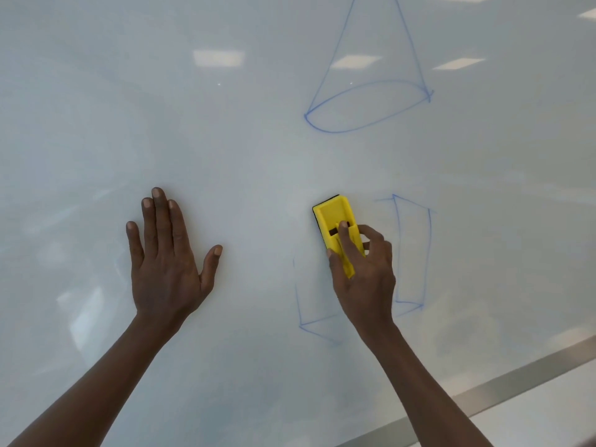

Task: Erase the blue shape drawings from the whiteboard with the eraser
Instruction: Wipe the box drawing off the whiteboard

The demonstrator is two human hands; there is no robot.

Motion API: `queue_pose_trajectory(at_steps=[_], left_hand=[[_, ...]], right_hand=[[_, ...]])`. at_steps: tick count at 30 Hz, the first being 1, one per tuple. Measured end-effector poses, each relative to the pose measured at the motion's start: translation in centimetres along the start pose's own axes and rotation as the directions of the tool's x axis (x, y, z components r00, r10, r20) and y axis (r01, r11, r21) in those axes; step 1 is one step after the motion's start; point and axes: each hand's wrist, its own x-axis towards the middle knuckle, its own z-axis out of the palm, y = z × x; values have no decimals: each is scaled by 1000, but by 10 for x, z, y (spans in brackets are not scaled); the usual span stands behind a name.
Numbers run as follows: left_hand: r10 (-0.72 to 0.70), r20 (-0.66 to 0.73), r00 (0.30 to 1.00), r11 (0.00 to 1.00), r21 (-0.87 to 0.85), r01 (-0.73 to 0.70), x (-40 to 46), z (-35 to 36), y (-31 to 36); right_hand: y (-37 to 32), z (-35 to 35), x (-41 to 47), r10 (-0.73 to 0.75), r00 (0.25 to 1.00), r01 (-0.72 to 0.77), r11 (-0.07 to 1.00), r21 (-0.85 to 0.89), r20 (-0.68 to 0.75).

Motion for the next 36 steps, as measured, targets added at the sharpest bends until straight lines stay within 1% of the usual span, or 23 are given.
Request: queue_pose_trajectory(at_steps=[2, 6, 8, 9, 11, 14, 16, 18, 23, 27, 29, 34, 36], left_hand=[[2, -4, 1000, 1000, 2, -2, 0, 0, 0], [5, -2, 1000, 1000, -3, -5, 1, -1, 2], [2, 0, 1000, 1000, -9, -2, 0, -1, 2], [0, -1, 1000, 1000, -9, 0, 0, -1, 2], [-2, -7, 1000, 1000, -5, 2, -1, -1, 2], [-3, -10, 1000, 1000, -4, 3, -1, -1, 1], [-3, -5, 1000, 1000, -7, 3, 0, -1, 2], [-5, 2, 1000, 1000, -7, 5, 0, -2, 2], [-3, 3, 1000, 1000, -12, 3, 0, -3, 2], [-6, -2, 1000, 1000, -7, 6, -1, -2, 3], [-8, -3, 1000, 1000, -1, 8, -1, -1, 2], [-4, -16, 1000, 1000, 4, 4, -2, 0, 1], [-3, -19, 1000, 1000, 7, 3, -2, 1, 1]], right_hand=[[12, -4, -5, 28, 1000, -28, 1000, 0, 1], [33, -10, 12, 193, 980, -193, 981, 0, -46], [31, -10, 23, 228, 972, -227, 974, 14, -66], [27, -9, 25, 220, 973, -219, 976, 12, -70], [14, -6, 25, 157, 986, -157, 988, -6, -61], [-1, 0, 9, 15, 1000, -15, 1000, -22, 3], [1, 1, -3, -27, 999, 27, 999, -16, 35], [12, -3, -8, -3, 1000, 4, 1000, -22, 26], [50, -17, 12, 188, 981, -190, 981, -32, -51], [55, -17, 35, 260, 963, -263, 964, -34, -79], [49, -15, 36, 248, 965, -251, 968, -27, -85], [52, -12, 19, 117, 992, -120, 992, -48, -53], [62, -13, 12, 121, 992, -123, 991, -49, -41]])
